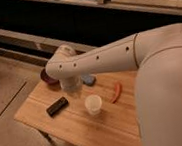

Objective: Push the ceramic bowl across the table

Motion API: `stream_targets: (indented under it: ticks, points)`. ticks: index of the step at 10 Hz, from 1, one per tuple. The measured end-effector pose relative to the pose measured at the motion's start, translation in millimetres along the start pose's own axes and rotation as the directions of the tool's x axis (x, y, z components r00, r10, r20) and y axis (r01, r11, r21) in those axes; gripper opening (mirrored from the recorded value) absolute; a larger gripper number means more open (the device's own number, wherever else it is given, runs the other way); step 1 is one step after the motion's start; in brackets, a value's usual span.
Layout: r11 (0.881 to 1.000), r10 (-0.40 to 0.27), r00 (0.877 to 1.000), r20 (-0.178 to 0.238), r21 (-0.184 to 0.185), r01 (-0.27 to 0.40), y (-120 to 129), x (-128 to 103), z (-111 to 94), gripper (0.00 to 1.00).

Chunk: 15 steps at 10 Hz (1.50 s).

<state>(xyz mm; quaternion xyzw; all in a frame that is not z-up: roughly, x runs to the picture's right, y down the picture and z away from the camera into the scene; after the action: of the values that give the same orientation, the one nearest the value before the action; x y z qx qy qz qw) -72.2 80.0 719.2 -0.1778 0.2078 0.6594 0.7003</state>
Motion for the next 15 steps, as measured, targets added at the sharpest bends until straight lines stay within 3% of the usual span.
stream_targets:
  ticks: [3,6,10,12,15]
  points:
    - [1.000,-0.004,0.997,0.077,0.005,0.004,-7,-3,-1,0.00]
    - [1.000,0.008,0.996,0.092,-0.012,-0.007,-18,-5,9,0.00]
    - [1.000,-0.022,0.985,0.170,0.008,0.021,-48,-36,22,0.00]
    - [0.999,-0.053,0.983,0.176,0.016,0.051,-55,-52,32,0.00]
    - [0.993,-0.115,0.980,0.162,0.006,0.115,-45,-72,47,0.00]
